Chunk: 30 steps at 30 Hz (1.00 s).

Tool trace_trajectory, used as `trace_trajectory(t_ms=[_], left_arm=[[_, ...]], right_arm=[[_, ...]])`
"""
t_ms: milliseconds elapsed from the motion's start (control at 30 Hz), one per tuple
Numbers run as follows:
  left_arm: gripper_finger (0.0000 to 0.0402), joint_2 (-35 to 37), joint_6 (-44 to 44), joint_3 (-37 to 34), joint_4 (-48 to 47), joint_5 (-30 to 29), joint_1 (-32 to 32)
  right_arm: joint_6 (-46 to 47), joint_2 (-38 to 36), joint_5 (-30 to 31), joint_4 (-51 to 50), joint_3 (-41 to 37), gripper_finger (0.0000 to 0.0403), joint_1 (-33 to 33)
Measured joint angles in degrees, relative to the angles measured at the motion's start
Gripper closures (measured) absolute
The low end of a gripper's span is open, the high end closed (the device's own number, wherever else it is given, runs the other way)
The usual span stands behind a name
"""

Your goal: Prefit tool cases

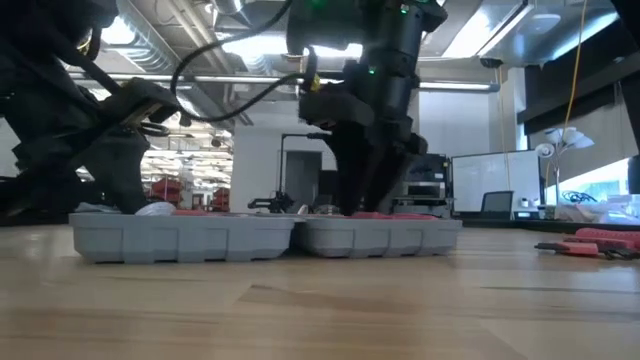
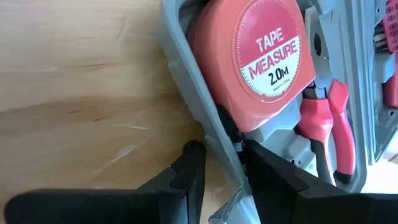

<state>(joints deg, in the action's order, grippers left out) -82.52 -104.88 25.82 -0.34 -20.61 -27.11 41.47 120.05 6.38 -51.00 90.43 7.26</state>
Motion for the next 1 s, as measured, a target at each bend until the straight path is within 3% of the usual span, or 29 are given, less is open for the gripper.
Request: trace_trajectory(t_ms=[167,367,600,900,1000], left_arm=[[0.0295,-0.04,0.11,0.0,0.31,0.99,0.18],[0.0295,-0.04,0.35,-0.02,0.47,3.65,0.28],[0.0295,0.07,-0.11,-0.07,1.77,6.32,0.22],[0.0295,0.13,0.09,-0.07,1.7,9.19,0.96],[0.0295,0.13,-0.28,-0.07,1.68,9.32,1.03]], right_arm=[[0.15,0.0,4.58,-3.72,0.0,0.0201,0.3],[0.1,1.38,5.16,-1.31,0.07,0.0201,0.32],[0.13,3.06,1.63,1.33,0.24,0.0201,0.69],[-2.12,3.3,5.79,2.19,0.44,0.0201,1.96],[-4.43,3.45,9.62,-0.59,2.2,0.0201,3.19]])
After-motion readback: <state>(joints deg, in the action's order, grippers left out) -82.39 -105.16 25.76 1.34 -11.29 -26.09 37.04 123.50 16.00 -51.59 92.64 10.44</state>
